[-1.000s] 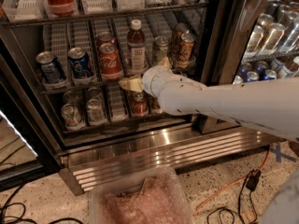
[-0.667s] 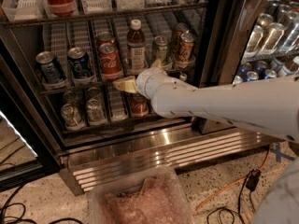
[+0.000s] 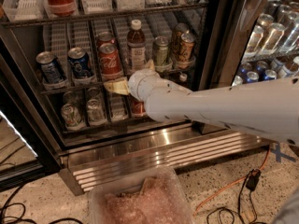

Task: Pick blue plastic bottle from middle shelf of fridge

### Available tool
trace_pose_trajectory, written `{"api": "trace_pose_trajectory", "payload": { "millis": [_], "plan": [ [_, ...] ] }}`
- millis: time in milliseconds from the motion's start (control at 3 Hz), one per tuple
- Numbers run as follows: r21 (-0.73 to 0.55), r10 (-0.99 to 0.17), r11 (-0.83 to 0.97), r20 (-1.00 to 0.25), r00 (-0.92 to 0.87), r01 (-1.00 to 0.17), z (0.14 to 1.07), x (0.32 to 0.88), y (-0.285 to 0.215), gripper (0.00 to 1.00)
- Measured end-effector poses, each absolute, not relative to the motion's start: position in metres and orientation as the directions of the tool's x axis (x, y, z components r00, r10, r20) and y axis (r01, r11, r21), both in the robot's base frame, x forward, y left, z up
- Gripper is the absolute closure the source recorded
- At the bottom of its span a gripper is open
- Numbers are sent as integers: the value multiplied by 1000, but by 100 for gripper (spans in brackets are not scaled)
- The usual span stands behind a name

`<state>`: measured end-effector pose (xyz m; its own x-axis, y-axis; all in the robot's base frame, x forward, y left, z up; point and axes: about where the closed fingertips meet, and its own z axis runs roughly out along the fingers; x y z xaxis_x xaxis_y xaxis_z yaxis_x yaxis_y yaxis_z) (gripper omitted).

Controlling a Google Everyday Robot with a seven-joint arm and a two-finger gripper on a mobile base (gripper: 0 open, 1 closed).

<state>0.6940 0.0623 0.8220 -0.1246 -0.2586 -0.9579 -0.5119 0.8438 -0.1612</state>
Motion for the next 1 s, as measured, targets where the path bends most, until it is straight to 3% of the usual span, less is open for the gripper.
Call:
{"api": "trace_pose_trajectory", "payload": {
  "millis": [333, 667, 1000],
  "plan": [
    [-169, -266, 846, -956, -127, -506, 819, 695, 62, 19],
    [-186, -278, 851, -953, -121, -491, 819, 699, 58, 27],
    [-209, -290, 860, -951, -109, -466, 820, 707, 53, 21]
  ]
}}
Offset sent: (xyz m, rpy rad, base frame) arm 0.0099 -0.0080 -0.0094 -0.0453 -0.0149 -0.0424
